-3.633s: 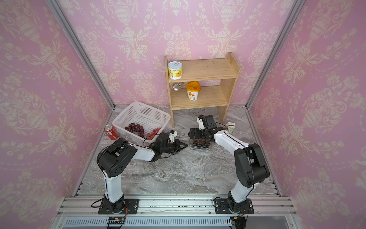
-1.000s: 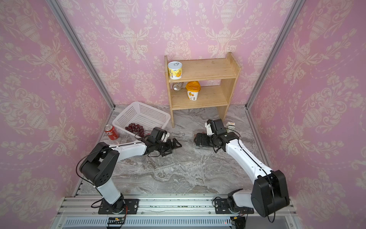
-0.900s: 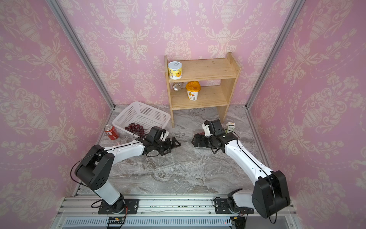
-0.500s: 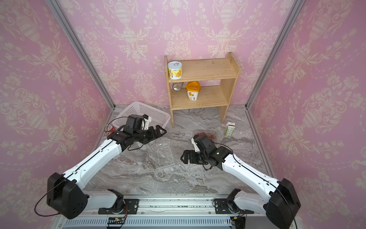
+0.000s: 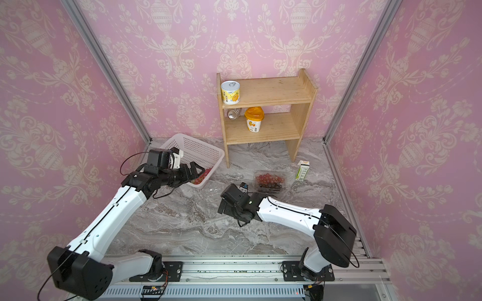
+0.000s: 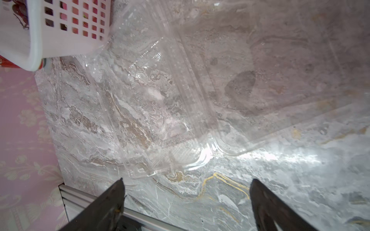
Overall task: Pack grapes into containers
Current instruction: Adjust the packing box at the center of the board.
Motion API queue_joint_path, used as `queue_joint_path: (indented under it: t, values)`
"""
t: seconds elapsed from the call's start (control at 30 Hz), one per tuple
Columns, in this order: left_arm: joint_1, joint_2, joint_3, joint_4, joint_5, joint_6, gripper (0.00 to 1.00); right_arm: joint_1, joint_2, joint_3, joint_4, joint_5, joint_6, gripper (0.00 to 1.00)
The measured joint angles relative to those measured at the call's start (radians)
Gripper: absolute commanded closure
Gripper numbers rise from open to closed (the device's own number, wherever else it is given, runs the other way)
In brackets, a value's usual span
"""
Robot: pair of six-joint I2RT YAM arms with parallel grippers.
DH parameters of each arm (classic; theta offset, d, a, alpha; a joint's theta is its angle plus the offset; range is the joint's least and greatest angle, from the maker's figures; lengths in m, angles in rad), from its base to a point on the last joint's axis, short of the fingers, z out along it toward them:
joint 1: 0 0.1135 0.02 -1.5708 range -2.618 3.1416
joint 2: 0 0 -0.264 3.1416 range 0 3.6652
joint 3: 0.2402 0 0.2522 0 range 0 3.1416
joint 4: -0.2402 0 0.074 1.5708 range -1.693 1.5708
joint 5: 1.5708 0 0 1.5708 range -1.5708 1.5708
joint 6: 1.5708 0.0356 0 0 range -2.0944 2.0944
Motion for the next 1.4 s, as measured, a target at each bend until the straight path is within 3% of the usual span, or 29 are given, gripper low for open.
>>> queue_joint_path:
  t: [0.23,0.5,0.97,1.2,1.4]
  values:
    - [0.065,-0.079,-0.015,-0.045,0.012,0.043,0.01,0.06,0.111,0.114,-0.071,0.092,0.128,0.06]
    - [0.111,-0.092,-0.078,-0.047,0.064,0.06,0.01,0.121,0.102,0.105,-0.179,0.189,0.233,0.09]
    - [0.139,-0.114,-0.13,-0.028,0.119,0.063,0.01,0.081,0.24,0.109,-0.092,0.115,0.235,0.36]
    - [0.144,-0.115,-0.143,-0.027,0.133,0.064,0.01,0.071,0.251,0.122,-0.093,0.11,0.206,0.67]
    - [0.151,-0.115,-0.143,-0.021,0.134,0.063,0.01,0.033,0.298,0.166,-0.136,0.11,0.124,0.74]
